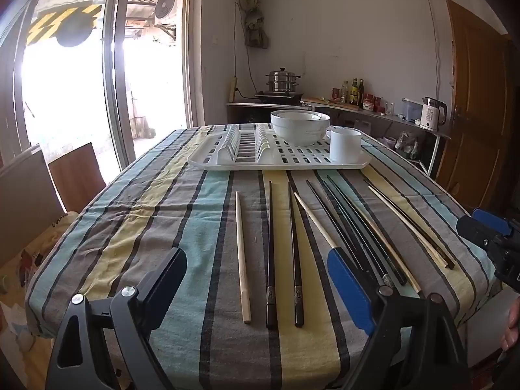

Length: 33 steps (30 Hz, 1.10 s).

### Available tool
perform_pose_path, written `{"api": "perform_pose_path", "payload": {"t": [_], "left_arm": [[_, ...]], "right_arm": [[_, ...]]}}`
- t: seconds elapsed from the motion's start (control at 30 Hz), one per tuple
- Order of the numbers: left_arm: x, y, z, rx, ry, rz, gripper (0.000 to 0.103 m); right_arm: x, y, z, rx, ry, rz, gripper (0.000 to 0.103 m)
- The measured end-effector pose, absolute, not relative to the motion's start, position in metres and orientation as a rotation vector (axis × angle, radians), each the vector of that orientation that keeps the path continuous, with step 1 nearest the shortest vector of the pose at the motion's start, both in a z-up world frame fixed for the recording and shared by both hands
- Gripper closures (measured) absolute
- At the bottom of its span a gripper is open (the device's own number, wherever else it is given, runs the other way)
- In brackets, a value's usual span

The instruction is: Organize utensils

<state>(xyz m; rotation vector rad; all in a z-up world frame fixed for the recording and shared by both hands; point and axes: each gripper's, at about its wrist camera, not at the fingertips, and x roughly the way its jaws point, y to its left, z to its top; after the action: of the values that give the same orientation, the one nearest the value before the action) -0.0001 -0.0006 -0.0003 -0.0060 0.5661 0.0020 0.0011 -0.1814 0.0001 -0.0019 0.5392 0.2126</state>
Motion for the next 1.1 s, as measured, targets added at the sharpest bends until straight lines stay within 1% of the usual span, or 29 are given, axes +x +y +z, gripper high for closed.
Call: {"api": "perform_pose_path", "payload": {"t": [0.33, 1.1], "left_arm": [[0.0, 0.001, -0.004, 0.002, 0.567, 0.012, 0.014], [-0.004, 0.0, 0.0, 0.009, 0.578, 0.005, 0.014]], "right_arm": [[-0.005, -0.185, 0.008, -0.003, 0.526, 0.209, 0.046], [-0.007, -0.18, 0.008, -0.006, 0.524, 0.205, 0.046]]}}
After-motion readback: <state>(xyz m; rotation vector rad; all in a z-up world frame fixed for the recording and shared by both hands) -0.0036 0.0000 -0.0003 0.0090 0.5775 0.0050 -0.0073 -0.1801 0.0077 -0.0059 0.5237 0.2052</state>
